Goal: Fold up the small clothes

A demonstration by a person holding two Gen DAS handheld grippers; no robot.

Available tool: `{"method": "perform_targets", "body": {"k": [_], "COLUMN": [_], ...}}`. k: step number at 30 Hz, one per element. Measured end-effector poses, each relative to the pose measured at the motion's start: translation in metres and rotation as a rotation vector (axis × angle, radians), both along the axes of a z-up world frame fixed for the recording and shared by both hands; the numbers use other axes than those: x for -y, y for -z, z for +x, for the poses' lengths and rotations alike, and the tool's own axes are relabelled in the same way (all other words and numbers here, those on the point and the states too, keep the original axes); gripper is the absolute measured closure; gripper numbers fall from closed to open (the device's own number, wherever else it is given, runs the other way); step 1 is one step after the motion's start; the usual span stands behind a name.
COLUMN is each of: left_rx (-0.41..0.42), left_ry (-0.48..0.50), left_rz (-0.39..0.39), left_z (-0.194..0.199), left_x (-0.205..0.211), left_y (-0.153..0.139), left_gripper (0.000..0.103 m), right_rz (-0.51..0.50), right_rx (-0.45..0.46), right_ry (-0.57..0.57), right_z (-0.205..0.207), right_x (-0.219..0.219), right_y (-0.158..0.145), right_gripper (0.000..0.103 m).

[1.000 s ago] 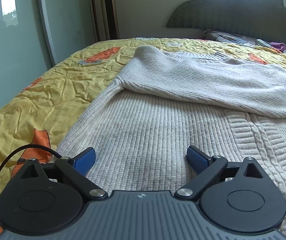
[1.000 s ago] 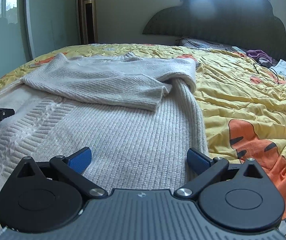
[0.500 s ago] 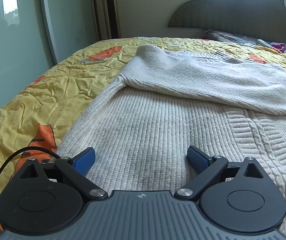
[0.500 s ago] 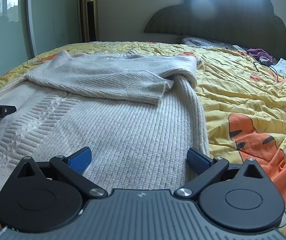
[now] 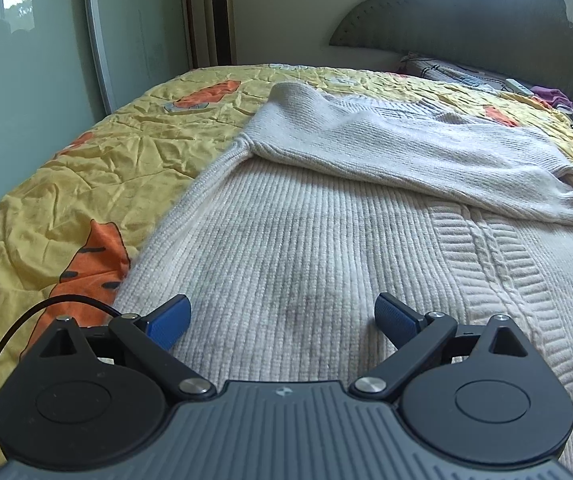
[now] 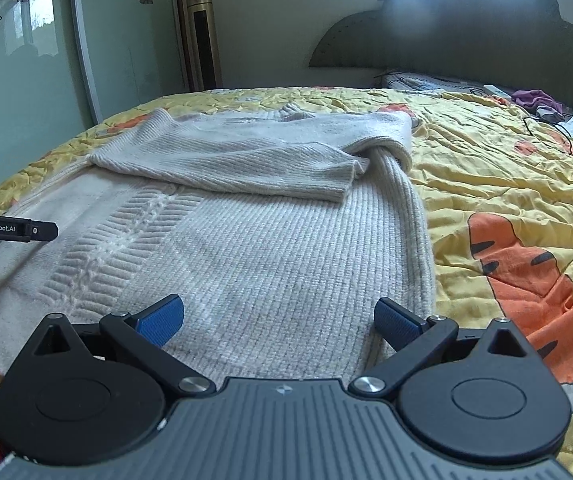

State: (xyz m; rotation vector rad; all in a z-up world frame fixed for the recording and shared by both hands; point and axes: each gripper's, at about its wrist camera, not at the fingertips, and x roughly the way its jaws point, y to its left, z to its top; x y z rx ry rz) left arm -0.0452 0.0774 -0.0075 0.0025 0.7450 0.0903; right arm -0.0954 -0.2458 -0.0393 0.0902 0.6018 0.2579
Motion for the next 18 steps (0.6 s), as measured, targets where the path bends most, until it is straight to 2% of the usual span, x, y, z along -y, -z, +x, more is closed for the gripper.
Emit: {"method": "perform_targets", "body": {"k": [18], "left_rx": [-0.014], "left_ry": [0.017], "left_rz": [0.019], "left_z": [-0.017], "left_x": [-0.001], "left_y": [-0.011], "left_gripper": [0.004], "right_rz": [0.003], "right_rx": [-0.009], "right_ry": [-0.021], "right_z": [-0.009], "right_x": [-0.001], "right_y": [-0.012], "right_gripper": [0.001]}}
